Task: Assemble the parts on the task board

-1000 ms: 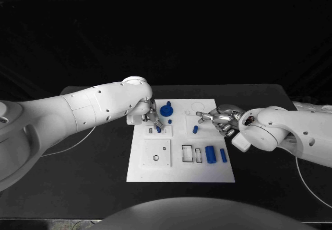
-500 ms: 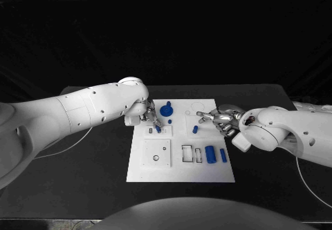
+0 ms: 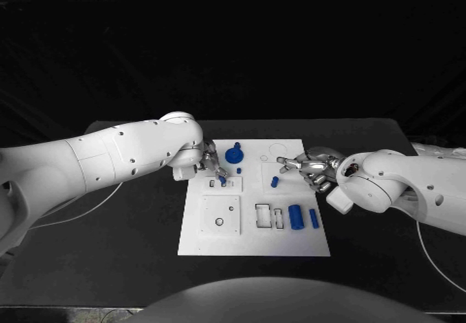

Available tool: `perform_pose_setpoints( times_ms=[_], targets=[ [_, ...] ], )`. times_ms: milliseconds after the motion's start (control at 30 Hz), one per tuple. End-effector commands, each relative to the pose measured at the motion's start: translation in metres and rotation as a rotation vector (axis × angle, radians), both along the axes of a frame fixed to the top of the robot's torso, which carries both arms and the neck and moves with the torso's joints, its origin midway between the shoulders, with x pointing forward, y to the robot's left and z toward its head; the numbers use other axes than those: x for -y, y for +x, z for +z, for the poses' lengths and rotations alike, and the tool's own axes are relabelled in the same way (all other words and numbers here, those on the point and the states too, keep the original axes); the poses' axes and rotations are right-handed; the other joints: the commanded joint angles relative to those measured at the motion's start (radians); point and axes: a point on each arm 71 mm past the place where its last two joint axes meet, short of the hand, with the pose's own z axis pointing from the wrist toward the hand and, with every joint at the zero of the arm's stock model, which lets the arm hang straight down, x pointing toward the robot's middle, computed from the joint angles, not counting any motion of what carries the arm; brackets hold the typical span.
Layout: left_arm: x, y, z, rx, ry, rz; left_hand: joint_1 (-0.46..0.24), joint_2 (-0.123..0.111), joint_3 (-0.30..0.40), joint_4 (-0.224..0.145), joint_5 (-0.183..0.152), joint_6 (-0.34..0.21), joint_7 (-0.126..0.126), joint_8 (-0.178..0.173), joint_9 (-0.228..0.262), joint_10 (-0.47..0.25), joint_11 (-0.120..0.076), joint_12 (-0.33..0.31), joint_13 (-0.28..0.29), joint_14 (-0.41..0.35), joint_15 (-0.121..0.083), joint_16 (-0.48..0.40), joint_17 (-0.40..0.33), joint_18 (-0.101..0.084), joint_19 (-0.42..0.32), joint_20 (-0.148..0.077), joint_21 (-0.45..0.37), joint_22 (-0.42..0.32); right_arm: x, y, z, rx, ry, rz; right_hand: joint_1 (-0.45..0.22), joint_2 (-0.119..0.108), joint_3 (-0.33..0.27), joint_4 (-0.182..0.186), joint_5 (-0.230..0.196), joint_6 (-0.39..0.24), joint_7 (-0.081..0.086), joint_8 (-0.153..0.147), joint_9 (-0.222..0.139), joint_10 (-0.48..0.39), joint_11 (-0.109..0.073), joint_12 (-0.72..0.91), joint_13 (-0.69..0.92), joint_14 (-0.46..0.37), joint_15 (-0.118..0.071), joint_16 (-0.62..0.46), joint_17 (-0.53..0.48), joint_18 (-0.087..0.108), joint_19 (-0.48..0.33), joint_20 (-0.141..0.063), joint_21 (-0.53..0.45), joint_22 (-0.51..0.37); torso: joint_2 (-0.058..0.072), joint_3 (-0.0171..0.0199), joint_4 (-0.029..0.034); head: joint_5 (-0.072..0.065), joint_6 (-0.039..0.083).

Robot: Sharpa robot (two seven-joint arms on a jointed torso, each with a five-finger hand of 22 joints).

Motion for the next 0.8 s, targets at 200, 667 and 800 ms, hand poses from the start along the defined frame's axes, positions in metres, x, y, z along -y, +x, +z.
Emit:
perform_pose_setpoints(
  times_ms=[200,667,800],
  targets=[
    [-0.003,-0.008,0.006,0.11,-0.042,0.052,0.007,-0.005,0.007,0.002,0.005,0.009,0.0,0.004,0.001,0.104,-0.007,0.002,0.263,0.108,-0.004,0.003,0.263,-0.007,0.105,-0.006,0.002,0.263,0.0,-0.001,-0.001,-0.007,-0.001,0.013,0.004,0.002,-0.005,0.0,0.007,-0.005,0.033,0.003,0.001,0.105,0.005,0.003,0.263,0.108,0.007,0.004,0.263,-0.014,0.105,0.01,0.004,0.263,0.0,0.0001,-0.0005,-0.001,0.0],
    [-0.003,-0.021,0.01,0.178,-0.01,0.066,0.011,-0.005,0.012,0.002,0.01,0.012,0.0,0.004,0.001,0.104,-0.007,0.002,0.263,0.108,-0.004,0.003,0.263,-0.007,0.105,-0.006,0.002,0.263,0.001,-0.001,-0.002,-0.009,0.0,0.013,0.006,0.002,-0.005,0.0,0.009,-0.005,0.033,0.004,0.001,0.105,0.005,0.003,0.263,0.108,0.008,0.004,0.263,-0.014,0.105,0.011,0.004,0.263,0.0,0.0001,-0.0007,0.005,0.0],
    [-0.003,-0.021,0.011,0.188,-0.006,0.068,0.011,-0.005,0.012,0.002,0.011,0.012,-0.001,0.004,0.001,0.104,-0.008,0.002,0.263,0.108,-0.004,0.003,0.263,-0.007,0.105,-0.006,0.002,0.263,0.001,-0.001,-0.002,-0.009,0.0,0.014,0.006,0.002,-0.005,0.0,0.009,-0.005,0.033,0.004,0.001,0.105,0.005,0.003,0.263,0.108,0.008,0.004,0.263,-0.014,0.105,0.011,0.004,0.263,0.0,-0.0001,-0.0009,0.006,0.0]
  ],
)
